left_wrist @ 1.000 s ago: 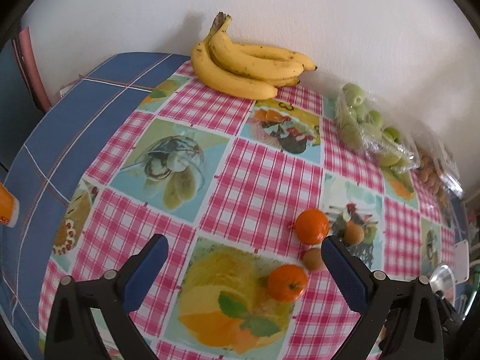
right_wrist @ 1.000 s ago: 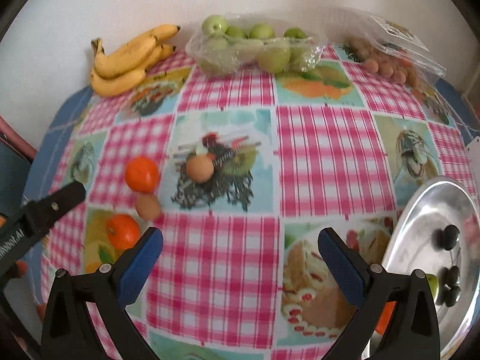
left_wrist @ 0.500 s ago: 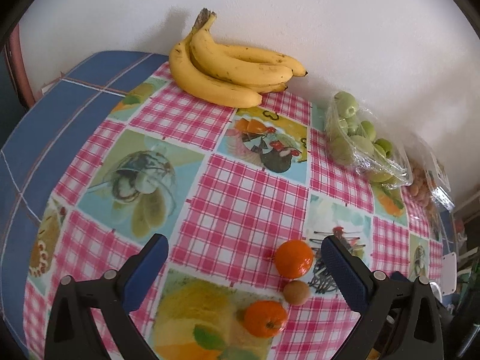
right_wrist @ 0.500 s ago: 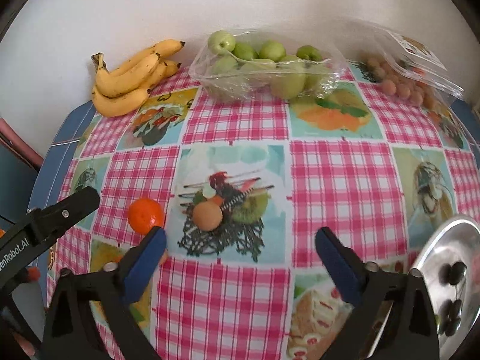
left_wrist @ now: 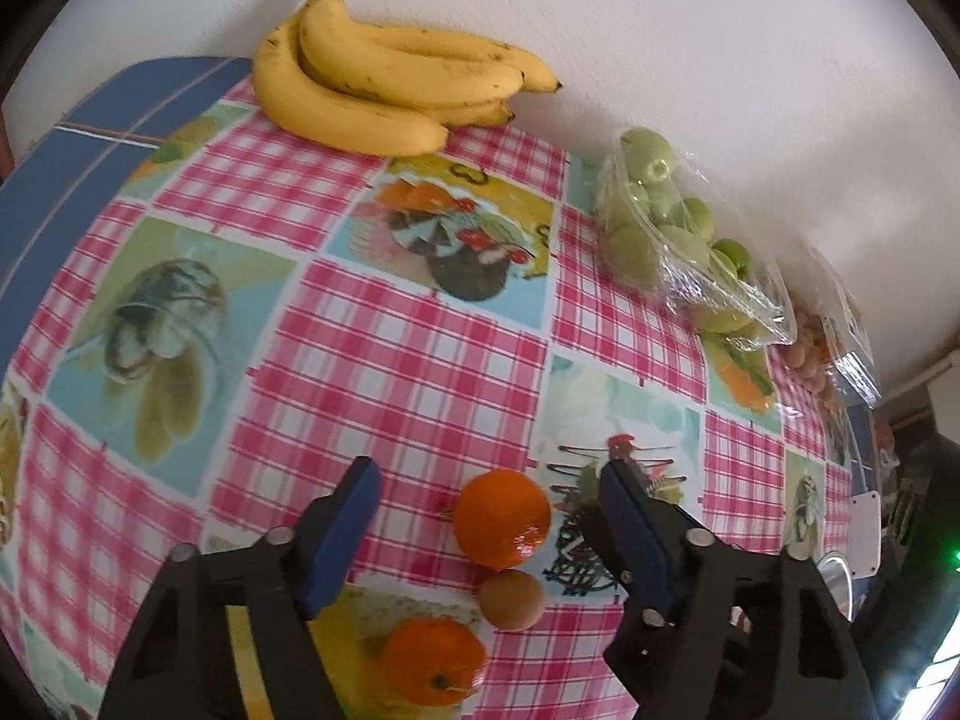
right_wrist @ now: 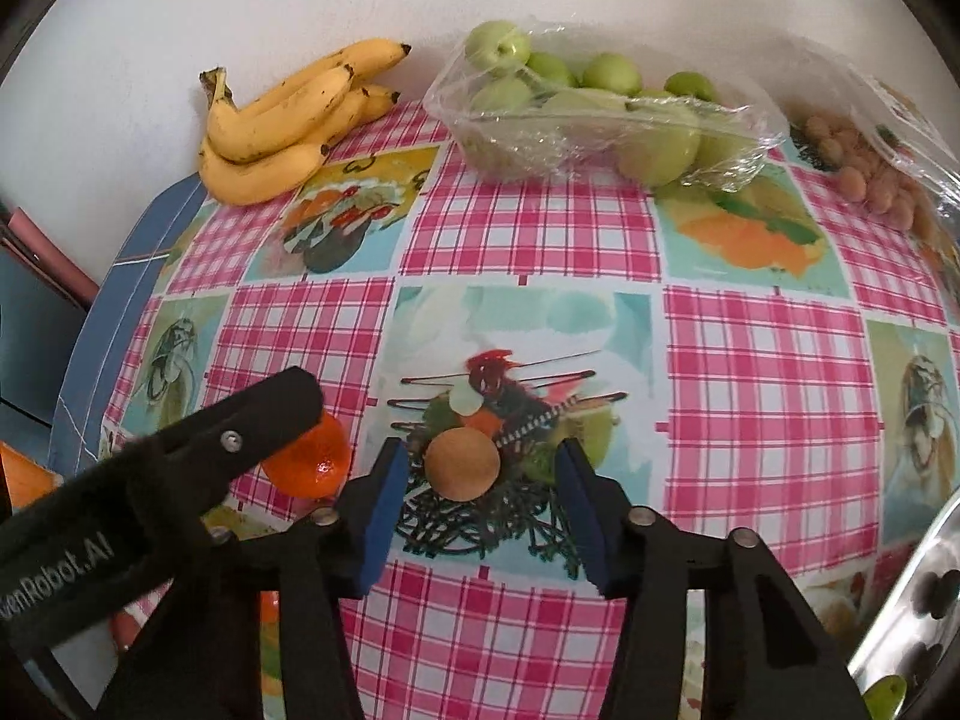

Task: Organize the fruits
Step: 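Grasp an orange with the left gripper while the right gripper grasps a brown kiwi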

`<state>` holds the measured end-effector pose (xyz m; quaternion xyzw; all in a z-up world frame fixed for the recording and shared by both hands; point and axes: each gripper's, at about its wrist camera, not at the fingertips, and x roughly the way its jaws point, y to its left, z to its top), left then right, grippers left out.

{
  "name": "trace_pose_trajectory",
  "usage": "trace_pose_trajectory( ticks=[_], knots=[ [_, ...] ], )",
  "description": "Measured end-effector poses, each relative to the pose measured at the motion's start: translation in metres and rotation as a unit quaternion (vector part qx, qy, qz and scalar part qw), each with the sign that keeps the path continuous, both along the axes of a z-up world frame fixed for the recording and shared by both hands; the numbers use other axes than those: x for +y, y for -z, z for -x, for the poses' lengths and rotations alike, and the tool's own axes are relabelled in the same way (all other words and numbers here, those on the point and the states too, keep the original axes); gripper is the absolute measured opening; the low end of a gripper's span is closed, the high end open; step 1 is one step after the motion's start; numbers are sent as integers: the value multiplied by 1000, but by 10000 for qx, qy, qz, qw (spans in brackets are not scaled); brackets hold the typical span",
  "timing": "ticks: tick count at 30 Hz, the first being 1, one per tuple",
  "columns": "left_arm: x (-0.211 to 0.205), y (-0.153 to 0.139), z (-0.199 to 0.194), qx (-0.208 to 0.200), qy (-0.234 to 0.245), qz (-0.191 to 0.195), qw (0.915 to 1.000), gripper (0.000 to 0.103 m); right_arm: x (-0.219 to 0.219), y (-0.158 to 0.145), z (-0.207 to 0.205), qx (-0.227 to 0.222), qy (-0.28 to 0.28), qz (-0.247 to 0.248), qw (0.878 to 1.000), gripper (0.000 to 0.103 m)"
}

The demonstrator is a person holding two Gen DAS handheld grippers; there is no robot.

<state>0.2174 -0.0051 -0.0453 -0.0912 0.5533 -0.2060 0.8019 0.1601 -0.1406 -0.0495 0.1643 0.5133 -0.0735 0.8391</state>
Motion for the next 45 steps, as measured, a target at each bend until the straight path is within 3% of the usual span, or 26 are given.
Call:
trace_pose_trajectory(
  ticks=[4, 7, 12, 21, 28, 36, 45],
  knots=[
    [-6, 7, 1, 126, 72, 39, 9999, 68, 1, 0, -3, -49, -18, 42, 10000, 42],
    [-7, 11, 1, 212, 84, 116, 9997, 55, 2, 1, -5, -50, -50, 75, 9999, 28],
    [-5, 14, 1, 234, 13, 55, 9997, 39, 4, 2, -5, -43, -84, 143, 9999, 27],
    [1, 15, 3, 291, -73, 209, 9993, 38, 1, 0, 1, -32, -8, 52, 10000, 27],
    [6, -14, 9, 84, -94, 352, 9993, 38, 1, -23, 13, -182, 90, 78, 9998, 27],
    [9, -49, 23, -164, -96, 192, 9996, 38, 1, -47, 33, -147, 190, 61, 9997, 27],
    [9, -56, 38, -147, -91, -2, 9999, 38, -2, -63, 61, -49, 348, -21, 9994, 27]
  ],
)
